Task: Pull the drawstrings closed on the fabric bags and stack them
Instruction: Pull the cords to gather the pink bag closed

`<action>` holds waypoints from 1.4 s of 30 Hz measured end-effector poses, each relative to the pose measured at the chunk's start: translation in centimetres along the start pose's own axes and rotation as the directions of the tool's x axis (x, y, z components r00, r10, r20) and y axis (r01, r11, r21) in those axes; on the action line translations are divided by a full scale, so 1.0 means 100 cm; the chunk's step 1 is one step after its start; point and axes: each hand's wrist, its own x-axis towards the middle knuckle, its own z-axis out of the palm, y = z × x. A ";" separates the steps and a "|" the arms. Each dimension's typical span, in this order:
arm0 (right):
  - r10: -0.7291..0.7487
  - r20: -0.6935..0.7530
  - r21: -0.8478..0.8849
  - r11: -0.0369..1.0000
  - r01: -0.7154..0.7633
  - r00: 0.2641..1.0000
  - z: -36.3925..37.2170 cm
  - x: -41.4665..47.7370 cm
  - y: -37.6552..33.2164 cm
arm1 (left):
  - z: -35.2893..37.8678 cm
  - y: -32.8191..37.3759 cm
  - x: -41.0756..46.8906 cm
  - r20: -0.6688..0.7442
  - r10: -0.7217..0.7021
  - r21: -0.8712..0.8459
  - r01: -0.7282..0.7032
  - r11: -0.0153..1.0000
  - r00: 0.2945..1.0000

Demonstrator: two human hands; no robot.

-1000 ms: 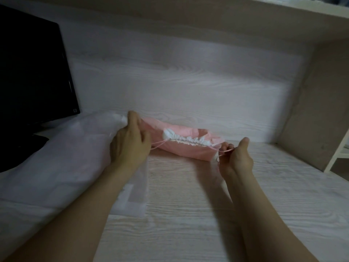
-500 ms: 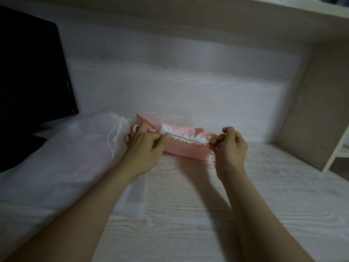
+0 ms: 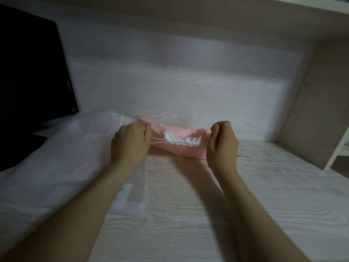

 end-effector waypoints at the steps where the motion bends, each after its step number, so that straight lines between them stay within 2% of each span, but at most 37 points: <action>1: -0.053 0.034 -0.036 0.998 0.055 0.998 -0.001 0.001 0.002 | -0.001 -0.001 0.001 -0.013 -0.044 0.034 0.045 0.998 0.999; 3: -0.176 0.130 -0.147 0.970 0.195 0.976 -0.004 0.001 0.006 | -0.004 -0.006 0.004 -0.049 -0.128 0.102 0.132 0.986 0.991; 5: -0.216 0.185 -0.266 0.928 0.261 0.959 -0.003 0.001 0.008 | -0.008 -0.011 0.007 -0.084 -0.185 0.139 0.195 0.971 0.979; 8: -0.192 0.173 -0.356 0.902 0.243 0.966 0.000 0.003 0.016 | -0.011 -0.015 0.007 -0.099 -0.203 0.158 0.217 0.963 0.974; 13: -0.101 0.125 -0.449 0.882 0.147 0.987 0.004 0.004 0.029 | -0.007 -0.010 0.003 -0.086 -0.118 0.171 0.131 0.977 0.989; 15: -0.066 0.141 -0.437 0.891 0.122 0.988 0.001 0.002 0.031 | -0.006 -0.009 0.000 -0.075 -0.065 0.158 0.077 0.984 0.995; 18: -0.113 0.167 -0.371 0.913 0.168 0.980 -0.005 -0.001 0.025 | -0.006 -0.005 -0.003 -0.077 0.001 0.139 0.010 0.990 0.997; 22: -0.170 0.239 -0.241 0.943 0.228 0.956 -0.008 -0.003 0.011 | -0.007 -0.004 0.000 -0.086 -0.069 0.202 0.085 0.976 0.994; 27: -0.192 0.385 -0.180 0.944 0.277 0.903 -0.003 -0.006 0.009 | -0.006 -0.004 -0.002 -0.146 -0.038 0.286 0.079 0.955 0.989; 31: -0.209 0.388 -0.147 0.947 0.284 0.898 -0.003 -0.004 0.007 | -0.009 0.010 -0.009 -0.146 0.070 0.280 -0.027 0.960 0.987; 34: -0.223 0.361 -0.156 0.943 0.295 0.905 -0.004 -0.004 0.006 | -0.011 0.011 -0.007 -0.160 0.086 0.283 -0.037 0.958 0.983; 36: -0.215 0.324 -0.160 0.948 0.277 0.921 -0.004 -0.005 0.005 | -0.013 0.009 -0.004 -0.198 0.210 0.285 -0.149 0.947 0.957; 37: -0.209 0.307 -0.159 0.951 0.266 0.928 -0.004 -0.005 0.005 | -0.014 0.009 -0.004 -0.196 0.295 0.241 -0.246 0.939 0.935; 39: -0.202 0.292 -0.160 0.953 0.256 0.935 -0.004 -0.006 0.005 | -0.015 0.012 -0.006 -0.138 0.434 0.024 -0.435 0.900 0.891; 40: -0.195 0.297 -0.163 0.954 0.251 0.935 -0.004 -0.006 0.005 | -0.015 0.014 -0.007 -0.101 0.458 -0.112 -0.467 0.877 0.883; 42: -0.173 0.314 -0.171 0.957 0.235 0.934 -0.004 -0.008 0.004 | -0.016 0.018 -0.011 -0.052 0.413 -0.302 -0.408 0.861 0.909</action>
